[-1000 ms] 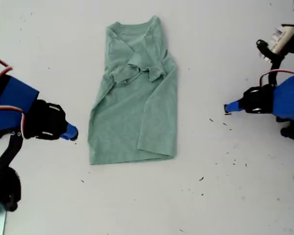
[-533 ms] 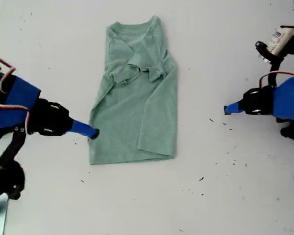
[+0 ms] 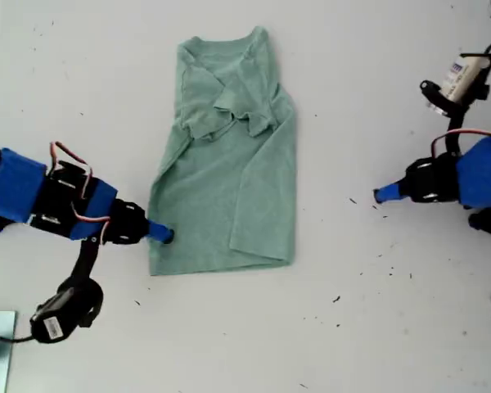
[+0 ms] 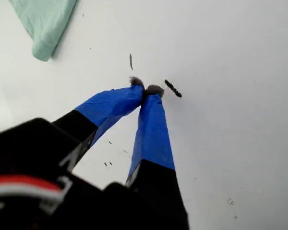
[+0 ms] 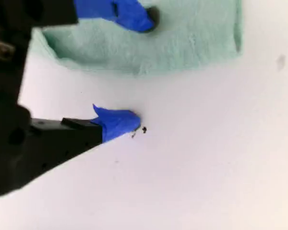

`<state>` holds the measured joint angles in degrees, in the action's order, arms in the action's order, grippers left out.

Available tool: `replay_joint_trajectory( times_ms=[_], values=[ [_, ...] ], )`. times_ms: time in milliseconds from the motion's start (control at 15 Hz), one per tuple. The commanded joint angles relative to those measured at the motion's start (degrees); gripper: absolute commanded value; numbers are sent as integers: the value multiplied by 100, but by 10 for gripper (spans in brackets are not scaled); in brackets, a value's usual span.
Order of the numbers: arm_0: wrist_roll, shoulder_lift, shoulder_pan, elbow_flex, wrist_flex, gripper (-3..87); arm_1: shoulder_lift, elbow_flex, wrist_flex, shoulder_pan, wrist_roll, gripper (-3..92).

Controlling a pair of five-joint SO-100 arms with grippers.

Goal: Fold t shirt

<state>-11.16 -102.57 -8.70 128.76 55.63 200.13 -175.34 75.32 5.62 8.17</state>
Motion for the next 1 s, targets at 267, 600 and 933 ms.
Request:
replay_joint_trajectory(
  times_ms=[267,600,933],
  values=[
    [44,1415,-193,-747,-396,-2,70,-299,35,-185,-97,19],
    [-281,1459,-229,-2408,1723,-2,70,-290,44,-290,-97,19],
    [-457,536,-26,-4509,3507,-2,70,-255,114,-255,35,19]
  ],
)
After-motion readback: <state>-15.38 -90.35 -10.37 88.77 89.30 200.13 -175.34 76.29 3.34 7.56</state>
